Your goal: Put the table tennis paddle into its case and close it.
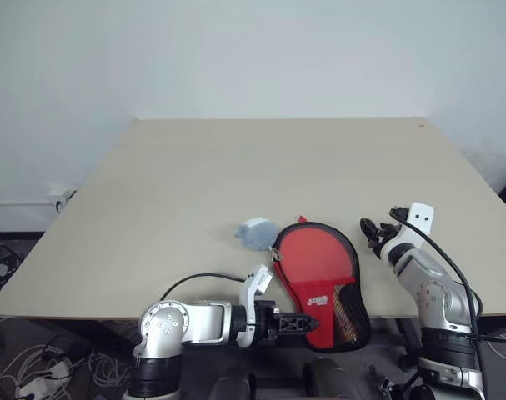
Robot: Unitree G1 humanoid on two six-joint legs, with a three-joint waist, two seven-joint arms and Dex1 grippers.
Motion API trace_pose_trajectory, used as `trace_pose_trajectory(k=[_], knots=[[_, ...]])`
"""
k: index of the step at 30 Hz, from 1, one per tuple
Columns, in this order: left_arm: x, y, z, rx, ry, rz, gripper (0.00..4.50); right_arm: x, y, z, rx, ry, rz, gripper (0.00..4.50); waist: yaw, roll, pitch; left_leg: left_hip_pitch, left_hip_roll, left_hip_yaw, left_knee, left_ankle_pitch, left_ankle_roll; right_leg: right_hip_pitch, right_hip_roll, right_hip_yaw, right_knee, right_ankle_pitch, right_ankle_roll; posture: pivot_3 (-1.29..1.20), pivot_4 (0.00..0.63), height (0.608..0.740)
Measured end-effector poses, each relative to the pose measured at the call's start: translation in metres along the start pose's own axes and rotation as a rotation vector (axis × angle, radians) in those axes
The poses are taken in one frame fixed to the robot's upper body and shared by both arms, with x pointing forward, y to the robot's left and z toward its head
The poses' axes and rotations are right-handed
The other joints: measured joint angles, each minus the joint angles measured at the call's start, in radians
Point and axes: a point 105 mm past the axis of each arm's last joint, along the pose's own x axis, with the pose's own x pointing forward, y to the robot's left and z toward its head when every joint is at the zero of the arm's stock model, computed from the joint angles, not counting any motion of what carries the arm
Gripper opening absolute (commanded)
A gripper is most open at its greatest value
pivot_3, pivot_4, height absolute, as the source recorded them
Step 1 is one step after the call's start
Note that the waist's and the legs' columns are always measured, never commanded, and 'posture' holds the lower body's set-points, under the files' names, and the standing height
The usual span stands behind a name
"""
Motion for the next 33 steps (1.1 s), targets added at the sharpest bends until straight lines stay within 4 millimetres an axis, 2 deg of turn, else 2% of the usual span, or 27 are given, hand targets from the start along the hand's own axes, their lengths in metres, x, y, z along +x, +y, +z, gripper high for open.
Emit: trace_pose_trajectory(k=[3, 6, 8, 10, 17, 22, 26, 33], knots=[[-0.001, -0.001, 0.002, -0.002, -0.012, -0.013, 3.63, 0.001, -0.001, -0.001, 0.002, 0.001, -0.002, 2.92, 0.0, 0.0, 0.0, 0.0, 0.0, 0.0, 0.0, 0.0, 0.0, 0.0, 0.0, 0.0, 0.0, 0.0, 0.0, 0.0, 0.0, 0.74], [-0.007, -0.003, 0.017, 0.017, -0.08, -0.028, 3.63, 0.001, -0.001, 0.0, 0.0, -0.002, -0.004, 2.92, 0.0, 0.0, 0.0, 0.0, 0.0, 0.0, 0.0, 0.0, 0.0, 0.0, 0.0, 0.0, 0.0, 0.0, 0.0, 0.0, 0.0, 0.74], [-0.014, -0.005, 0.043, 0.054, -0.196, -0.029, 3.63, 0.002, 0.0, 0.001, -0.001, -0.006, -0.002, 2.92, 0.0, 0.0, 0.0, 0.0, 0.0, 0.0, 0.001, -0.001, -0.002, 0.0, 0.0, 0.0, 0.0, 0.0, 0.0, 0.0, 0.0, 0.74], [-0.019, -0.009, 0.057, 0.087, -0.255, -0.033, 3.63, 0.003, 0.001, 0.003, -0.003, -0.013, 0.001, 2.92, 0.001, 0.0, 0.0, 0.0, 0.0, 0.0, 0.001, -0.001, -0.002, 0.001, 0.0, 0.0, 0.0, 0.0, 0.0, 0.0, 0.0, 0.74], [-0.02, -0.017, 0.078, 0.194, -0.282, -0.048, 3.63, 0.006, 0.002, 0.01, -0.01, -0.026, 0.005, 2.92, 0.004, 0.0, 0.0, -0.001, 0.0, 0.0, -0.004, 0.001, 0.001, -0.001, 0.0, 0.0, -0.001, 0.0, 0.0, 0.0, 0.0, 0.74], [-0.007, -0.007, 0.096, 0.332, -0.293, 0.05, 3.63, 0.006, -0.001, 0.01, -0.01, -0.028, -0.004, 2.92, 0.008, 0.0, 0.0, 0.0, -0.001, 0.001, -0.006, 0.001, 0.001, -0.001, 0.0, 0.001, -0.001, 0.0, 0.0, 0.0, 0.0, 0.74], [0.013, -0.007, 0.112, 0.534, -0.31, 0.119, 3.63, 0.007, 0.0, 0.012, -0.01, -0.038, -0.001, 2.92, 0.009, 0.0, 0.0, 0.0, -0.001, 0.002, -0.006, 0.001, 0.001, -0.001, 0.0, 0.002, -0.001, 0.0, 0.0, 0.0, 0.0, 0.74], [0.03, -0.014, 0.113, 0.709, -0.321, 0.091, 3.63, 0.007, -0.003, 0.017, -0.016, -0.062, -0.008, 2.92, 0.008, 0.0, 0.0, 0.0, 0.0, 0.002, -0.006, 0.001, 0.002, -0.002, 0.001, 0.003, -0.001, 0.0, 0.0, 0.0, 0.0, 0.74]])
